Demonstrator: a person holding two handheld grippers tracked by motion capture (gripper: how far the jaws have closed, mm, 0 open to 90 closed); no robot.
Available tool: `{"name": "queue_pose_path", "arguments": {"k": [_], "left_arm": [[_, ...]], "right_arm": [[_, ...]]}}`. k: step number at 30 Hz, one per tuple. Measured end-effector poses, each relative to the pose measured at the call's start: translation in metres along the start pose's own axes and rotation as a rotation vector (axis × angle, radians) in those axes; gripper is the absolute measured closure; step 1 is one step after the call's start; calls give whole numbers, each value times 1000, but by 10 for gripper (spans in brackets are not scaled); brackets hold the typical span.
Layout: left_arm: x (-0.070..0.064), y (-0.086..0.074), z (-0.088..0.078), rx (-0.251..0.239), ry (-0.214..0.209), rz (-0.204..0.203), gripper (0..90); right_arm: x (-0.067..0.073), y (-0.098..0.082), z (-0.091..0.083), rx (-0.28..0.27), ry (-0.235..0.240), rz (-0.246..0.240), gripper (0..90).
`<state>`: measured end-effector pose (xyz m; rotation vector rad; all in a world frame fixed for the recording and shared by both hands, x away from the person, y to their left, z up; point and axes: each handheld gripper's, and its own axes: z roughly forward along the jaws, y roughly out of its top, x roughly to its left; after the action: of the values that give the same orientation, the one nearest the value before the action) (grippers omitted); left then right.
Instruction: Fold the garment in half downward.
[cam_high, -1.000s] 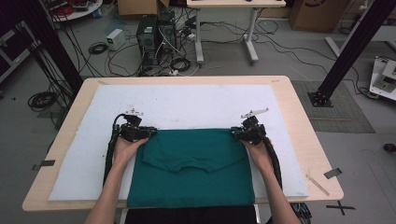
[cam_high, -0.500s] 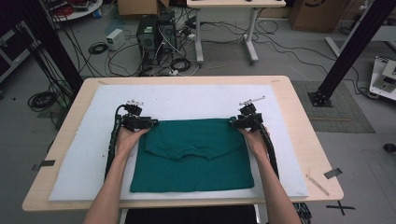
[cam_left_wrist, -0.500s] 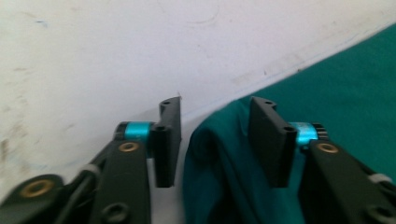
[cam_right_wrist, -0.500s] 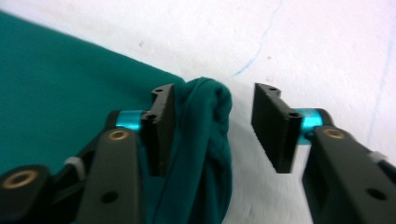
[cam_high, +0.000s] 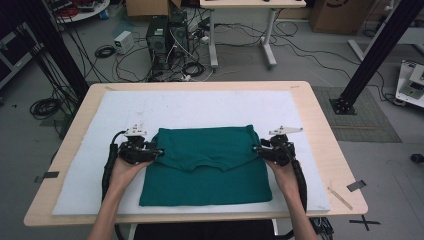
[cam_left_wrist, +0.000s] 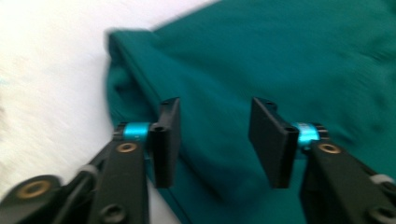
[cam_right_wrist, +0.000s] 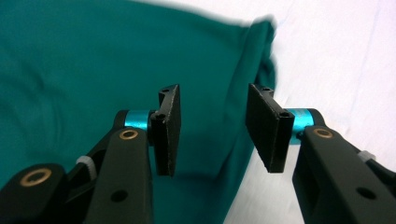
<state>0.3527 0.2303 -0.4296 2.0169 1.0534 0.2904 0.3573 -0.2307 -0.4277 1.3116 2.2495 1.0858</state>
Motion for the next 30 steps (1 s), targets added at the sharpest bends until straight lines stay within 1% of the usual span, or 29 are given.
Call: {"name": "queue_pose_path", "arguments": {"k": [2, 4, 6, 8, 9, 11, 13, 14, 15, 17, 19, 20, 21, 23, 24, 26, 27, 30], "left_arm": [[-3, -6, -3, 7, 5, -1, 556], [-4, -11, -4, 15, 5, -4, 557], [-6, -14, -1, 16, -1, -12, 556], [-8, -16, 2, 33, 19, 1, 556], [-10, -17, 4, 41, 28, 14, 570], [-12, -17, 4, 36, 54, 29, 614], [-11, -18, 3, 33, 67, 33, 670], [-11, -19, 3, 28, 71, 35, 711], [-11, -20, 2, 24, 74, 40, 752], [-10, -22, 1, 11, 62, 32, 805], [-8, -24, 0, 0, 54, 18, 824], [-8, -24, 0, 1, 55, 21, 828], [-8, -25, 0, 1, 54, 23, 831], [-9, -25, 0, -4, 54, 21, 836], [-8, -25, 0, -2, 55, 23, 842], [-8, -24, 1, -1, 54, 28, 849], [-9, -24, 1, 0, 56, 30, 851], [-8, -24, 1, -4, 52, 32, 856]], "right_arm": [[4, -7, 0, 18, -1, -7, 564], [6, -12, -1, 11, 0, -17, 558], [7, -16, -2, 9, -1, -7, 549], [9, -17, -2, 10, -10, -14, 534], [9, -18, -1, 15, -13, -19, 523], [9, -18, 2, 30, -13, -34, 523], [10, -18, 6, 43, -18, -57, 572], [11, -18, 7, 59, -22, -55, 600], [12, -19, 7, 59, -25, -62, 615], [14, -19, 7, 54, -38, -73, 624], [14, -20, 6, 45, -59, -74, 608], [13, -21, 6, 37, -73, -57, 572], [13, -22, 4, 26, -84, -44, 571], [12, -22, 3, 14, -90, -40, 572], [12, -22, 3, 16, -91, -45, 581], [11, -22, 7, 30, -70, -76, 611], [12, -22, 9, 41, -72, -88, 626], [12, -20, 9, 41, -69, -89, 724]]}}
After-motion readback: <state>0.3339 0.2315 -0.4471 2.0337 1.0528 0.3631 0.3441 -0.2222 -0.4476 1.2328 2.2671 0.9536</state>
